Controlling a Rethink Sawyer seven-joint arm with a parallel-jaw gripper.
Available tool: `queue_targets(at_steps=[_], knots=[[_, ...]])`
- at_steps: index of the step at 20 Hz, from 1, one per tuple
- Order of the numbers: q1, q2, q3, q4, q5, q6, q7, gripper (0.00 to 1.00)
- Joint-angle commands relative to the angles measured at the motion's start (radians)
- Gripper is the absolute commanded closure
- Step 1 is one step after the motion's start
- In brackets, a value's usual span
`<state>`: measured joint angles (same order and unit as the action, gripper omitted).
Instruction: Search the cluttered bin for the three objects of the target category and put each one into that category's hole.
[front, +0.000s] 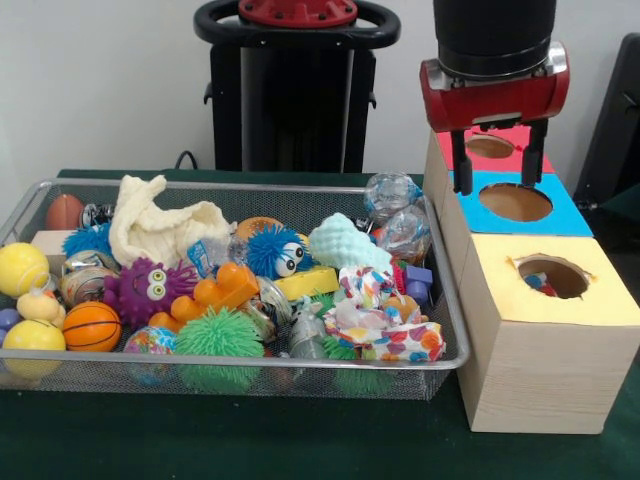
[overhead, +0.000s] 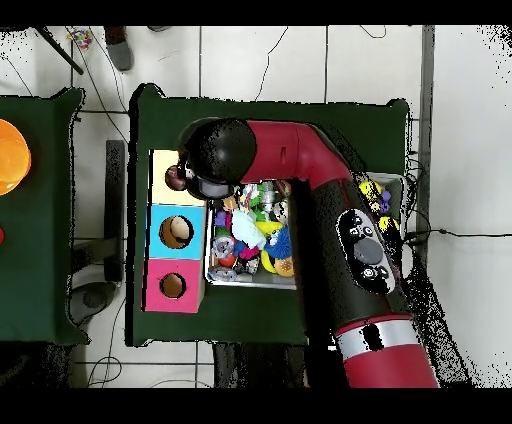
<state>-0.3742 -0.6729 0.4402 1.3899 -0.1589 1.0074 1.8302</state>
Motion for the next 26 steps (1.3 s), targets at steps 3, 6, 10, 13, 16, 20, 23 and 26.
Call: queue_targets(at_steps=[3,6,10,13,16,20,23,26], knots=[[-0.061,0.13,0.051,-0.058,-0.115,0.017,-0.243,0.0],[-0.073,0.131,0.028,-0.07,-0.151,-0.001,-0.216,0.0],[-0.101,0.093,0.029,-0.022,-0.166,-0.023,-0.194,0.0],[-0.119,0.042,0.034,0.062,-0.173,-0.056,-0.171,0.0],[-0.109,-0.049,0.02,0.116,-0.173,-0.036,-0.124,0.0],[-0.086,-0.09,-0.055,0.128,-0.239,-0.045,-0.043,0.0],[-0.082,-0.072,-0.11,0.095,-0.303,-0.088,0.011,0.0],[-0.081,-0.083,-0.127,0.071,-0.312,-0.077,0.028,0.0]])
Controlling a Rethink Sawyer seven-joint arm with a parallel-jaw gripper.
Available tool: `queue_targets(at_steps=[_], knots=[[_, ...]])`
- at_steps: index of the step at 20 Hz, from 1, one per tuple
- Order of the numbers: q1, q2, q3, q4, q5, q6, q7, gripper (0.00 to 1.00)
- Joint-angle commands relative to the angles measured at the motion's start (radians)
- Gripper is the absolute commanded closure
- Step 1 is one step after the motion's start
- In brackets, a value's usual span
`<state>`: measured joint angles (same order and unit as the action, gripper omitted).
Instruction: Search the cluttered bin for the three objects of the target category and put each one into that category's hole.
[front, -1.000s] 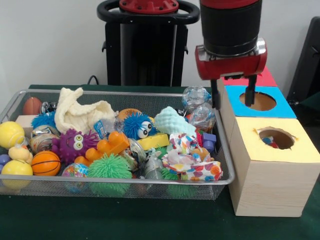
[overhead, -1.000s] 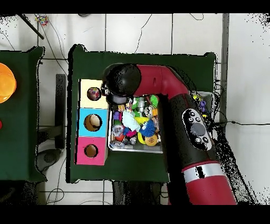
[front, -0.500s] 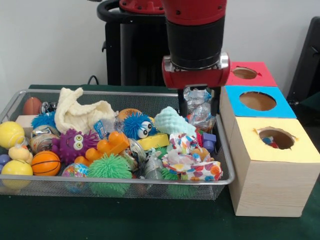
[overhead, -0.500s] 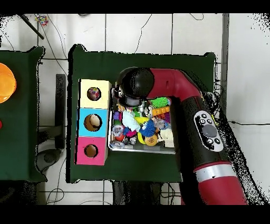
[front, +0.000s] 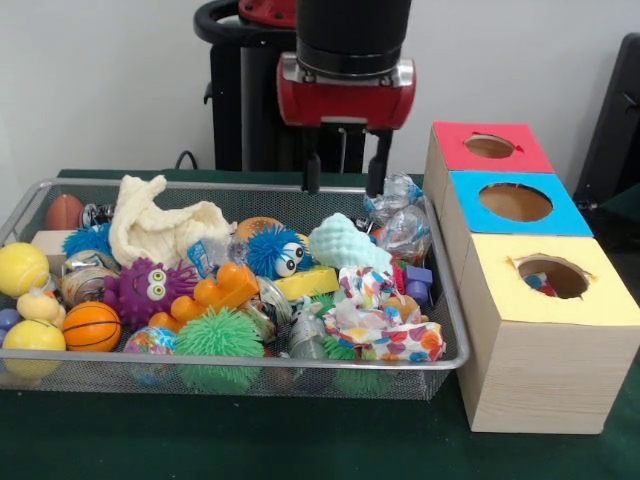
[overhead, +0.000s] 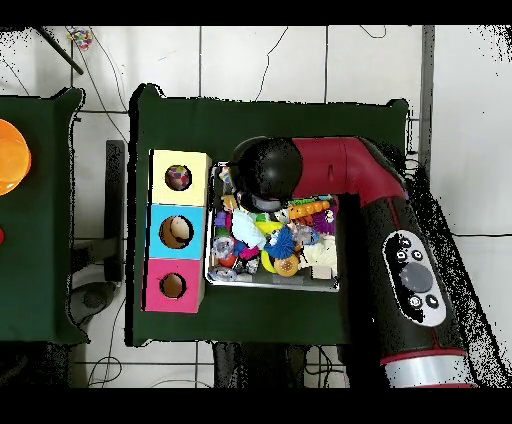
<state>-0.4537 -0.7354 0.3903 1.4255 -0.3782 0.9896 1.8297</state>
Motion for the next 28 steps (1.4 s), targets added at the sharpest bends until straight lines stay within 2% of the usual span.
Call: queue_targets(at_steps=[1,4,7,12,15,21,28], knots=[[0.001,-0.023,-0.078,0.03,-0.087,-0.049,0.033,0.0],[0.006,-0.011,-0.056,0.03,-0.047,-0.013,0.032,0.0],[0.021,0.032,-0.049,0.032,-0.037,-0.028,0.045,0.0],[0.074,0.137,-0.118,-0.011,-0.124,-0.158,0.138,0.0],[0.102,0.181,-0.145,-0.026,-0.135,-0.204,0.173,0.0],[0.144,0.222,-0.159,0.005,-0.083,-0.249,0.172,0.0],[0.177,0.249,-0.184,-0.004,-0.056,-0.289,0.165,0.0]])
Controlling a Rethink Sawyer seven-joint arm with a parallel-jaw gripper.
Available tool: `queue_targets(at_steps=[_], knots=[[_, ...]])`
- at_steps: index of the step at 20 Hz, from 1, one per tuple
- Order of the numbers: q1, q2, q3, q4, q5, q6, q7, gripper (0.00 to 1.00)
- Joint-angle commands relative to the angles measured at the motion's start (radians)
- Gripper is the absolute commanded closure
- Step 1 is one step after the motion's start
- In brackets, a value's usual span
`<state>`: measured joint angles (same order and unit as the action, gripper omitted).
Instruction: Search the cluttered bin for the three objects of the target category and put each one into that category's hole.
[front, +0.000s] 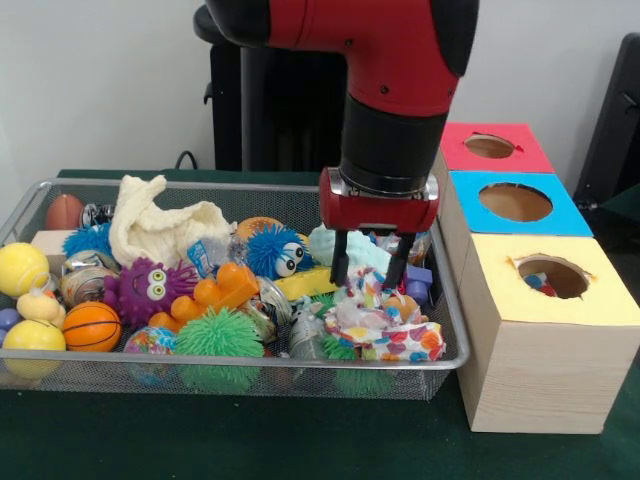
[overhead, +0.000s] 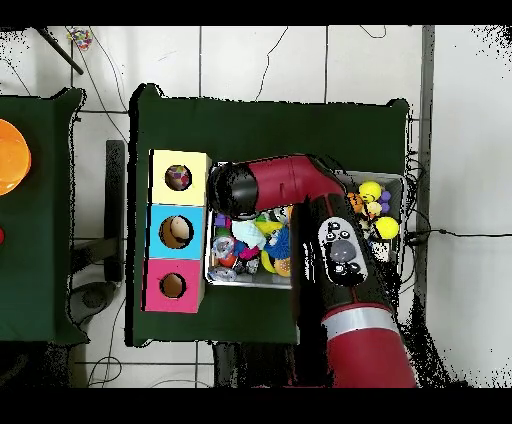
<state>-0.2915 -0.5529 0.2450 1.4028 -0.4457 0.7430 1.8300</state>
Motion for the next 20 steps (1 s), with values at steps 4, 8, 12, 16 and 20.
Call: queue_targets(at_steps=[4,8,12,16,20], knots=[[0.011,0.066,-0.045,0.019,0.018,-0.051,0.139,0.0],[0.0,0.055,-0.039,0.035,0.03,-0.046,0.118,0.0],[-0.011,0.054,-0.032,0.035,0.04,-0.043,0.102,0.0],[-0.024,0.02,-0.024,0.064,0.056,-0.038,0.093,0.0],[-0.032,0.013,-0.028,0.092,0.072,-0.054,0.109,1.0]])
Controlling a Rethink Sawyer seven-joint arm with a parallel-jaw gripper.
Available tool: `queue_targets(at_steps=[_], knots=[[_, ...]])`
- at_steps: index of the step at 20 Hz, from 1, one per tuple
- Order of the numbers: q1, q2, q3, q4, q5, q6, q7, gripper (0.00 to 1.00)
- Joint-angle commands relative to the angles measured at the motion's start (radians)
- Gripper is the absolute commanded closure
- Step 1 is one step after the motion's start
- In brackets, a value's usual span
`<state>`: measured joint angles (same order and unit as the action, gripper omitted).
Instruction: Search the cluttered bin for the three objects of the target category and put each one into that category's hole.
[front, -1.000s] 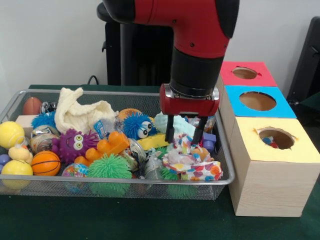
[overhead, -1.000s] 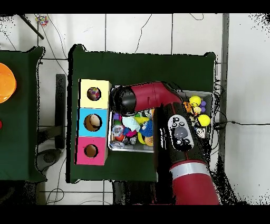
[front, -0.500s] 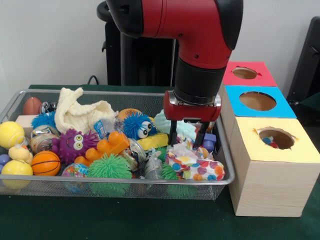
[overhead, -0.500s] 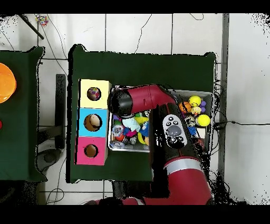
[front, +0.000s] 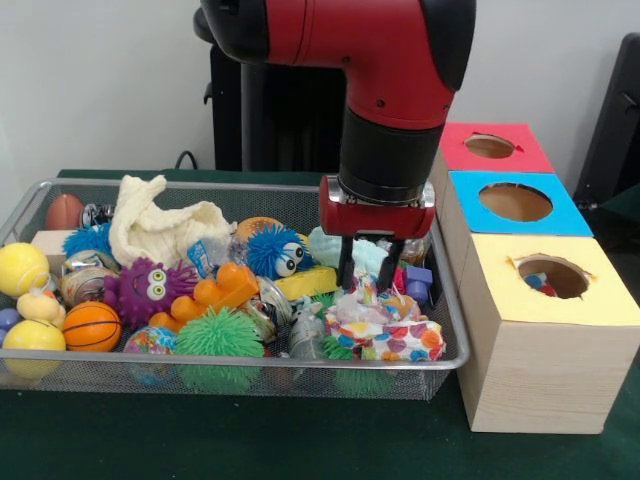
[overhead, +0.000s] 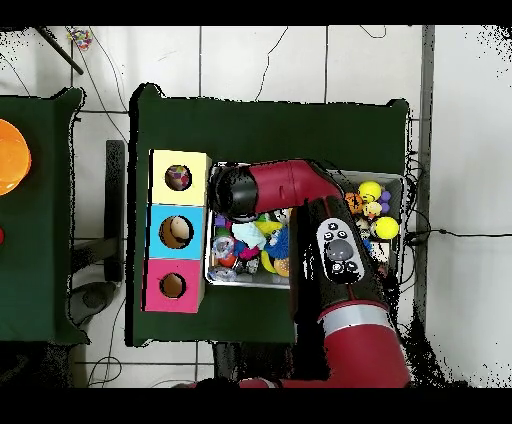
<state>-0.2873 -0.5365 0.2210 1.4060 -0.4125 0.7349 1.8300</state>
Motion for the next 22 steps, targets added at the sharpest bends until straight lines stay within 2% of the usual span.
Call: queue_targets(at_steps=[1,3,6,15,18,22], knots=[[-0.037,-0.004,-0.003,0.095,0.043,-0.043,0.109,1.0],[-0.04,-0.005,0.0,0.107,0.051,-0.037,0.111,1.0],[-0.04,-0.014,-0.006,0.113,0.042,-0.088,0.124,1.0],[-0.049,0.009,-0.002,0.106,0.04,-0.092,0.104,1.0],[-0.042,-0.026,0.005,0.112,0.052,-0.074,0.102,1.0],[-0.028,-0.126,0.004,0.128,0.086,-0.003,0.1,1.0]])
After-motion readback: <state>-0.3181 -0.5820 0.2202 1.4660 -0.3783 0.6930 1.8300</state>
